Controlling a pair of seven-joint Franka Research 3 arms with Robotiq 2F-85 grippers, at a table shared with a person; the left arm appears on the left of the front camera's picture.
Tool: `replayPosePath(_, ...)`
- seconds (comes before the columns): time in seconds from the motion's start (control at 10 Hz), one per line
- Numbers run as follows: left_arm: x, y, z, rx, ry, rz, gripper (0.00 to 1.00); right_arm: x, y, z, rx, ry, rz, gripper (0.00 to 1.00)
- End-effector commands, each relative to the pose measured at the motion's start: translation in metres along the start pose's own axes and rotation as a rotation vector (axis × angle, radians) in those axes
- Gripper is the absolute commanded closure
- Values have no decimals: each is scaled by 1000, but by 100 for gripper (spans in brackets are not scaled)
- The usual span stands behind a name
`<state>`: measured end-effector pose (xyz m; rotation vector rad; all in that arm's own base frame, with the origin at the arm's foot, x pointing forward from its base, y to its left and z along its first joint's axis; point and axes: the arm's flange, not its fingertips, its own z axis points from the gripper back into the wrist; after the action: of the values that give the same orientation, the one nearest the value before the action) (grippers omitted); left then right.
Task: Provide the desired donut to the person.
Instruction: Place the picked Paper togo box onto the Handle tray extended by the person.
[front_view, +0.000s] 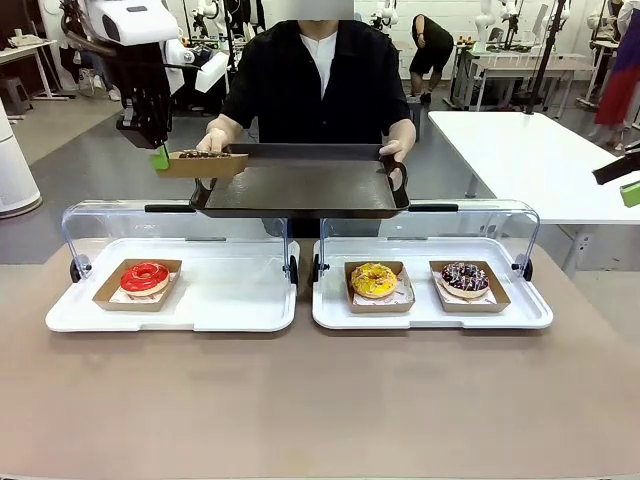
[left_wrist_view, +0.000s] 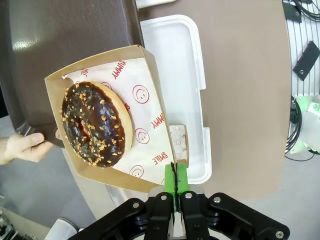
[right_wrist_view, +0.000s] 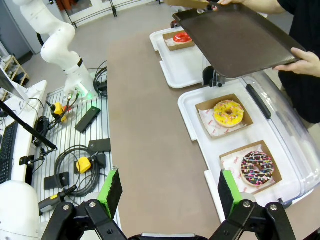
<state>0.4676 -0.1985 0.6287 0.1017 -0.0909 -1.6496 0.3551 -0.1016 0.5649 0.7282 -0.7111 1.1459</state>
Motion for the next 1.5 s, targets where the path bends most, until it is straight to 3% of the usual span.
replayPosePath(0.0, 7, 9, 13, 57, -11, -10, 99, 1, -1, 0, 6, -21, 14, 0)
replayPosePath(0.2, 25, 36, 31, 90, 29, -10, 99, 1, -1, 0, 6, -21, 14, 0)
replayPosePath(0.6, 59, 80, 7, 77, 61, -27, 99, 1, -1, 0, 6, -21, 14, 0)
replayPosePath(1.4, 67, 132, -43, -10, 54, 1, 99, 1, -1, 0, 6, -21, 14, 0)
